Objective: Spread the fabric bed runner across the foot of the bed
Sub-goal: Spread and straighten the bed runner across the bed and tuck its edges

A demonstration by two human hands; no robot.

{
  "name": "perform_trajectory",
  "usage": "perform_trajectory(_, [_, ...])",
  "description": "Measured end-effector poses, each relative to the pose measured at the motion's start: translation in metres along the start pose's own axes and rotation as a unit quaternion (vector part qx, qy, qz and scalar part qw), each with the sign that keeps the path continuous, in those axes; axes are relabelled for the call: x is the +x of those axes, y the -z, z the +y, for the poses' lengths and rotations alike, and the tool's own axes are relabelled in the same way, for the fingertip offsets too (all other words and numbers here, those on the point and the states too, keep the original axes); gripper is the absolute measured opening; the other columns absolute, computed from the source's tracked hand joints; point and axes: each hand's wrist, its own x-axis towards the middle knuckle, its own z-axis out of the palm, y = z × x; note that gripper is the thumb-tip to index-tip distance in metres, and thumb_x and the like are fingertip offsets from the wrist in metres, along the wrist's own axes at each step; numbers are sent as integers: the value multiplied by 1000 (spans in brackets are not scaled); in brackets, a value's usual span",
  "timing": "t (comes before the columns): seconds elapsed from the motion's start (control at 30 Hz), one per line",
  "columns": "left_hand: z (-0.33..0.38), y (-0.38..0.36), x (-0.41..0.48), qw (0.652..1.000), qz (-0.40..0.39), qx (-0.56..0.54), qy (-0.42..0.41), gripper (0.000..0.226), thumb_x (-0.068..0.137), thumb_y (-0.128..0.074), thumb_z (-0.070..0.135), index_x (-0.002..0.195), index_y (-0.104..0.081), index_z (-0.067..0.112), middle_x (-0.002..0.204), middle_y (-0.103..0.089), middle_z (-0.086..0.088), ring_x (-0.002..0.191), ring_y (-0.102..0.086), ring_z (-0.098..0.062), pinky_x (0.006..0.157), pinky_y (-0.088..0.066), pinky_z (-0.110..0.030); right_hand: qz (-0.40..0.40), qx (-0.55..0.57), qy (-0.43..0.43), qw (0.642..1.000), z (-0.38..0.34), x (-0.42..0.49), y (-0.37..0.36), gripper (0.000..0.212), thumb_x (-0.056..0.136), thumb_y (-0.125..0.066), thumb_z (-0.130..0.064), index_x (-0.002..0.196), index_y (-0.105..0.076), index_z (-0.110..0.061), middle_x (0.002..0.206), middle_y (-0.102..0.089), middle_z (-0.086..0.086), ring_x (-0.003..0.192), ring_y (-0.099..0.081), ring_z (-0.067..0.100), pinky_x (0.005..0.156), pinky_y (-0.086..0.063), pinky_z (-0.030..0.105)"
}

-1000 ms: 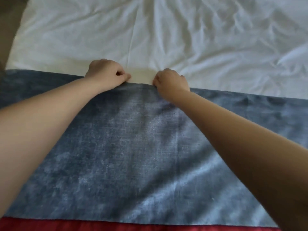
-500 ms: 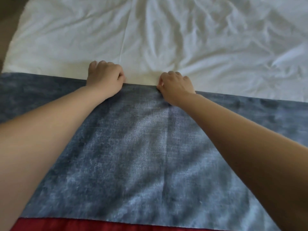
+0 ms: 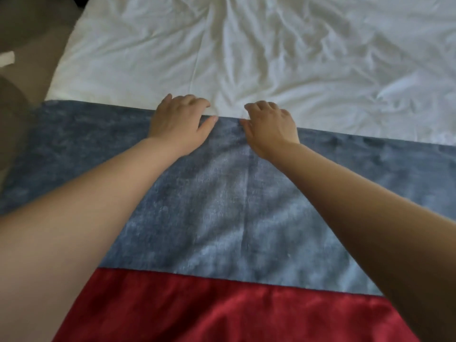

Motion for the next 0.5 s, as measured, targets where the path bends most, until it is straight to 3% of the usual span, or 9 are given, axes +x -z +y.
perform_trajectory(0.27, [32, 5, -106, 1000, 11, -24, 9, 43, 96, -35, 44, 122, -55, 16, 124, -59, -10, 115, -52, -32, 108, -26, -48, 1, -13, -37, 999, -36, -113, -6, 42, 98, -37, -40, 129, -50, -16, 129, -54, 7, 122, -46, 27, 96, -36, 40])
perform_trajectory(0.5, [63, -8, -234, 999, 6, -53, -3, 40, 94, -42, 41, 117, -59, 13, 116, -62, -9, 108, -56, -32, 96, -38, -43, -19, -6, -39, 999, -78, -236, -19, 41, 95, -41, -42, 124, -53, -17, 124, -57, 5, 119, -47, 27, 95, -36, 40])
